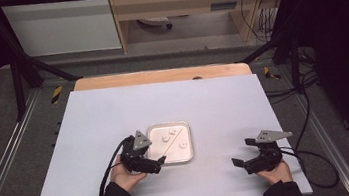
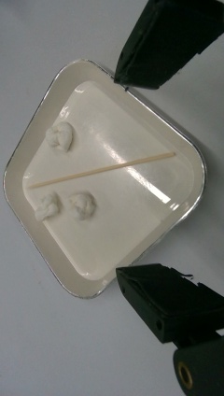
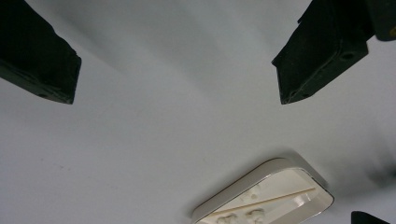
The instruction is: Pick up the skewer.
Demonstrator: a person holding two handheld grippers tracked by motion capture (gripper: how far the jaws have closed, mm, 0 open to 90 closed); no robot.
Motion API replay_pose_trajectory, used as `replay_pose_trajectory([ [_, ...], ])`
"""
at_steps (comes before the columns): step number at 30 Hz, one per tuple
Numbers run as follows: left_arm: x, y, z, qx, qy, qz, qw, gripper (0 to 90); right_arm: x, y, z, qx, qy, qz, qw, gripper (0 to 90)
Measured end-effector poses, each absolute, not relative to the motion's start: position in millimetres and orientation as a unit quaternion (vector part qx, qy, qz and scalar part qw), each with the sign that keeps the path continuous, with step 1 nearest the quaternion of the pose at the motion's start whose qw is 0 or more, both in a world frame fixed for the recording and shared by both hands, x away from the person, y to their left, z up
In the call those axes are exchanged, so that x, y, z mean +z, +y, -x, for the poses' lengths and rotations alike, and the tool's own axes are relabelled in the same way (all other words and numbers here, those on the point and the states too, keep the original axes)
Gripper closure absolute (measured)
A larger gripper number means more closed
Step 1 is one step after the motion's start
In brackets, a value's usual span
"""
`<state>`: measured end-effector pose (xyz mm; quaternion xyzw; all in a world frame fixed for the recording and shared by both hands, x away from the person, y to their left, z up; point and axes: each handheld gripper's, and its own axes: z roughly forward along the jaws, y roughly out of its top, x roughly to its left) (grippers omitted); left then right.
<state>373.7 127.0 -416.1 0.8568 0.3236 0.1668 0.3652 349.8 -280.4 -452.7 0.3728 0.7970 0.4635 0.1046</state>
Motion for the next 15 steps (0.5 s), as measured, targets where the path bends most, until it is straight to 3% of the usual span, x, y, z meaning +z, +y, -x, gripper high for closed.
replay_pose_trajectory([
  [15,-428,102,-388,0.153,0.34,-0.866,0.334,35.9,-453,-280,-350,0.462,0.799,-0.37,0.103,0.8],
])
